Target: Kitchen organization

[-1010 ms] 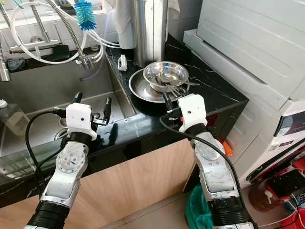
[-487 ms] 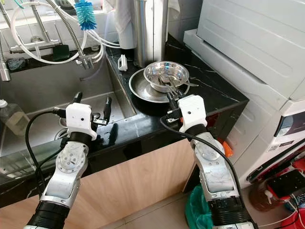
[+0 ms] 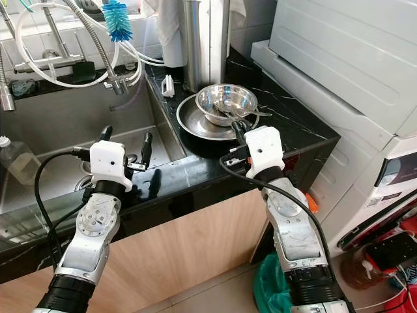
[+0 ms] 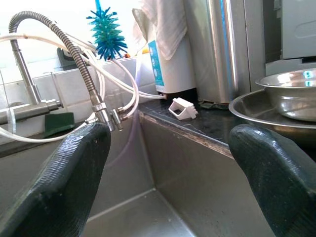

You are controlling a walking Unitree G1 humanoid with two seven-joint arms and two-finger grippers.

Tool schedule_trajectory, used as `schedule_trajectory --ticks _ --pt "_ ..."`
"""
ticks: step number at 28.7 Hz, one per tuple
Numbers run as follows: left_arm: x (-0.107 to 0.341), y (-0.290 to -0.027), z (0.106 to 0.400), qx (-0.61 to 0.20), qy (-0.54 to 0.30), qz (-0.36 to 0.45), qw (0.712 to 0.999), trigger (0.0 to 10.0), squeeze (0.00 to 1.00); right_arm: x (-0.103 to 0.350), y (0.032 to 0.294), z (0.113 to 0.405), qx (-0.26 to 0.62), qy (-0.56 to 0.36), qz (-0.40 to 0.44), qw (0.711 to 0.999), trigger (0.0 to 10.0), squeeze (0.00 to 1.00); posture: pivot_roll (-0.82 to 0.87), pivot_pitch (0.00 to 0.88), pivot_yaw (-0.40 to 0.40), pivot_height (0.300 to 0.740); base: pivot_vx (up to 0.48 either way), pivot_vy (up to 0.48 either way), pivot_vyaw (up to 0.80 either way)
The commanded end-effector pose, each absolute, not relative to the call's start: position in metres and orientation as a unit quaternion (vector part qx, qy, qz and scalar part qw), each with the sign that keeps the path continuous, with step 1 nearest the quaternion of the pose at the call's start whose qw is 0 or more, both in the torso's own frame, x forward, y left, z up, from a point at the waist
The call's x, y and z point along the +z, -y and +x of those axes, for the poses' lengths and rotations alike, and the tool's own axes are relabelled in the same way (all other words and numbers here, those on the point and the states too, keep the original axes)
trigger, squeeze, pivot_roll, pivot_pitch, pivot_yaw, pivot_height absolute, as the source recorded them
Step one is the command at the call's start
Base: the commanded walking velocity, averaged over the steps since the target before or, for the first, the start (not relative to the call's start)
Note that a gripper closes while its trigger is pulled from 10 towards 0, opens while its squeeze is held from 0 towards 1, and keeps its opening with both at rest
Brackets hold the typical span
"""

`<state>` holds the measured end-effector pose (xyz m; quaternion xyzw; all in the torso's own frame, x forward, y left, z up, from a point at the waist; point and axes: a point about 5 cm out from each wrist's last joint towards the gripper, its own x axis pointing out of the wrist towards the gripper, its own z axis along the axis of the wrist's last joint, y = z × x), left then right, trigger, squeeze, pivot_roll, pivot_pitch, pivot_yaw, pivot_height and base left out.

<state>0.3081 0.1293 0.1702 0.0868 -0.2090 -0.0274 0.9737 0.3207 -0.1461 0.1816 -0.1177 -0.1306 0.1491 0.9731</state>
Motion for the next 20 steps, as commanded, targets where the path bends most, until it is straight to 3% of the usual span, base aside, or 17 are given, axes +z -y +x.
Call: schedule_trajectory --ticks 1,16,17,20 --pt "0.175 -0.130 0.310 -0.023 0.217 0.091 0.972 10.0 0.00 0.194 0.146 0.321 0.147 0.158 -0.116 0.970 0.0 0.00 0.04 0.042 0.021 0.740 0.000 0.000 0.00" --pt "0.175 -0.130 0.311 -0.022 0.218 0.090 0.972 10.0 0.00 0.224 0.143 0.319 0.140 0.211 -0.119 0.960 0.0 0.00 0.03 0.046 0.022 0.740 0.000 0.000 0.00" --pt "0.175 -0.130 0.311 -0.022 0.218 0.090 0.972 10.0 0.00 0.230 0.139 0.317 0.147 0.222 -0.119 0.956 10.0 0.00 0.03 0.047 0.022 0.740 0.000 0.000 0.00" --pt "0.176 -0.130 0.311 -0.021 0.219 0.089 0.971 10.0 0.00 0.249 0.130 0.311 0.162 0.257 -0.114 0.946 10.0 0.00 0.03 0.049 0.023 0.740 0.000 0.000 0.00"
